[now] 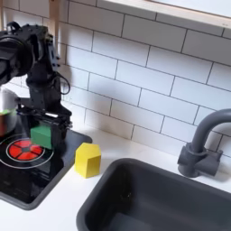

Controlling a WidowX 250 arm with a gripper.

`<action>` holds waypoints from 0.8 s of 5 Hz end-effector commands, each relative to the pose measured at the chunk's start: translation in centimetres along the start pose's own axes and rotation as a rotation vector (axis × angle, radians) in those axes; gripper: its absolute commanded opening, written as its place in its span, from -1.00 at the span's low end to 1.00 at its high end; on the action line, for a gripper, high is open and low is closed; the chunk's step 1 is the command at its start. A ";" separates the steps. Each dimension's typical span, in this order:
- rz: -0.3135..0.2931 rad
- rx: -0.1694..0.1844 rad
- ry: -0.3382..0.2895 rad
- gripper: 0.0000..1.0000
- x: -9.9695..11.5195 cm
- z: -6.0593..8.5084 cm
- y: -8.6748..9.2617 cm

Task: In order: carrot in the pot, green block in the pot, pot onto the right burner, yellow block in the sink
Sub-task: 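Take the green block off the right burner and put it in the pot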

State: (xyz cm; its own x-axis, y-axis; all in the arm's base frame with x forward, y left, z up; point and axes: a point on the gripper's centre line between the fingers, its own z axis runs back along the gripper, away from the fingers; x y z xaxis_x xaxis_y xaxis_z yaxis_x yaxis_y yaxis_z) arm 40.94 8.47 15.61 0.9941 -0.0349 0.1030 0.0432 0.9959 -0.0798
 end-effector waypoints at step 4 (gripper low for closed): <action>-0.016 -0.016 -0.058 -1.00 -0.8 3.2 1.3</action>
State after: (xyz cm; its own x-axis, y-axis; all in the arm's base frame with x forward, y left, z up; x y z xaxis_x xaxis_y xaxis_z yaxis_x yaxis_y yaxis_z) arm 39.96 10.18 18.65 0.9857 -0.0376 0.1640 0.0537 0.9941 -0.0944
